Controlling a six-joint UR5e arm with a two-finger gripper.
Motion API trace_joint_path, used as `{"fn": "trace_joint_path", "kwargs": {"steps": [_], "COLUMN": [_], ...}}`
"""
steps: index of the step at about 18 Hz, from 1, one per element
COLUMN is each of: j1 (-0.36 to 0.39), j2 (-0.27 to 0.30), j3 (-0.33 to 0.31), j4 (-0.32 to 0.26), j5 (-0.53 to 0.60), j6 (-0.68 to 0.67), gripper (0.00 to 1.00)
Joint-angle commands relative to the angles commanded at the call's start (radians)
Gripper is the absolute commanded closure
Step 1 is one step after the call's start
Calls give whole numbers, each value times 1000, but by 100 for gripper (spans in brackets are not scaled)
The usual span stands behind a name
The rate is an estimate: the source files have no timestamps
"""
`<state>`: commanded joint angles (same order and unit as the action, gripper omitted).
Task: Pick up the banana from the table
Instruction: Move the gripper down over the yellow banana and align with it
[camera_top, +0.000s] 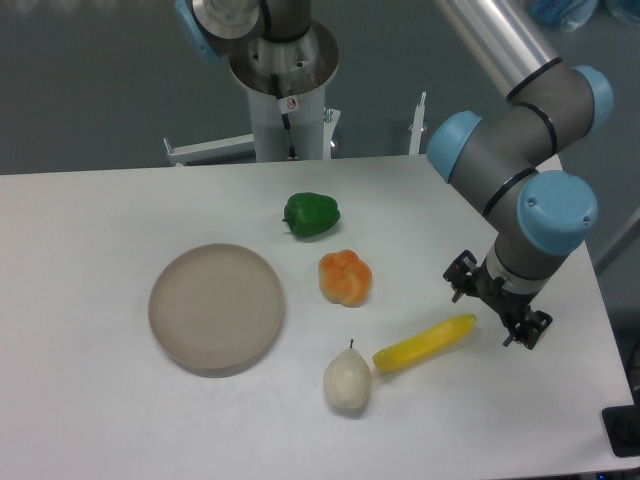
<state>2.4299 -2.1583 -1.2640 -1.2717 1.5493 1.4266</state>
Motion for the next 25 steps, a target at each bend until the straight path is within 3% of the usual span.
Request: {"fn": "trace_joint_path", "kwargs": {"steps": [3, 7, 17, 21, 25], "j1": [2, -3, -52, -89, -106], "j2": [3, 24, -3, -9, -20], "j3": [-3, -72, -90, -155, -199], "j4": [0, 8, 74, 83, 165], "j5": [2, -2, -5, -5, -5], "j6": [1, -5, -29, -34, -43], "gripper": [0, 0, 0, 0, 0]}}
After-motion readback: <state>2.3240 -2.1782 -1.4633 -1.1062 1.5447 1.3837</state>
